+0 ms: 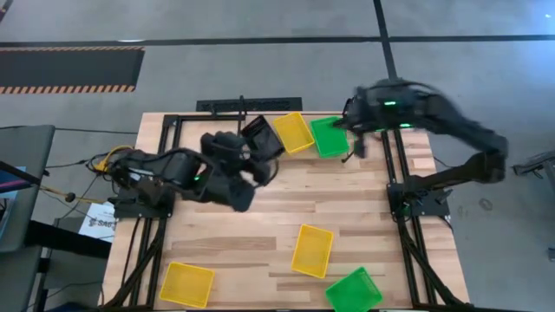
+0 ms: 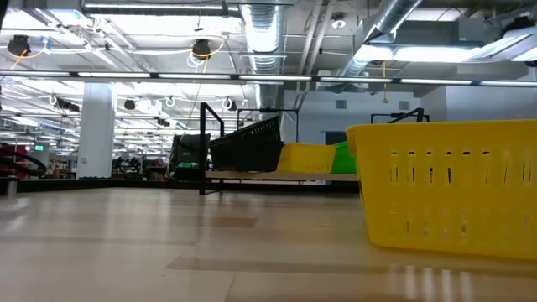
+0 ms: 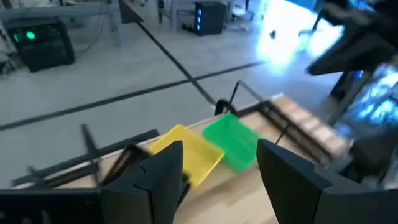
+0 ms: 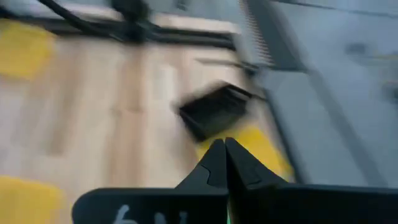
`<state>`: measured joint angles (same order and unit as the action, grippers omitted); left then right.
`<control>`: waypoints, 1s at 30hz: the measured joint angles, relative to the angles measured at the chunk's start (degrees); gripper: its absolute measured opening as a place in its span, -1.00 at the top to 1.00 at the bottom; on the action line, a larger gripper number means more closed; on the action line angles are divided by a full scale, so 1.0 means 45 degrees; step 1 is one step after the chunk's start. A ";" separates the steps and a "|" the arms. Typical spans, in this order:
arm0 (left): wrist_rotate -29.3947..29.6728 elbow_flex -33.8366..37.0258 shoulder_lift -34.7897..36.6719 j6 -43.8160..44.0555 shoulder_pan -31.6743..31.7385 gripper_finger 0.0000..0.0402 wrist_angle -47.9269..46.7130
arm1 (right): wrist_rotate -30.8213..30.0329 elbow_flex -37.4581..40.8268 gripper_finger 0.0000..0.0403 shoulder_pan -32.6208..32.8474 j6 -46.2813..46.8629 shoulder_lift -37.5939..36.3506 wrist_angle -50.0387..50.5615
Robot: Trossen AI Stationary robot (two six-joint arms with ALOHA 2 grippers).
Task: Stack baskets on shelf by color
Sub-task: Stack the black bin on top of the black bin on the shelf
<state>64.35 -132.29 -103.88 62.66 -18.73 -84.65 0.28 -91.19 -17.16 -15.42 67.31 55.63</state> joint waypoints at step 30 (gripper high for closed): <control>-0.0906 0.0063 0.1681 -0.2370 -0.1586 0.03 -0.1194 | 0.3572 0.0249 1.00 -0.1910 0.2552 0.8241 -0.6056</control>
<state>60.28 -132.00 -96.31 52.00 -25.87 -90.02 16.36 -90.06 -25.76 -3.94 104.40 28.38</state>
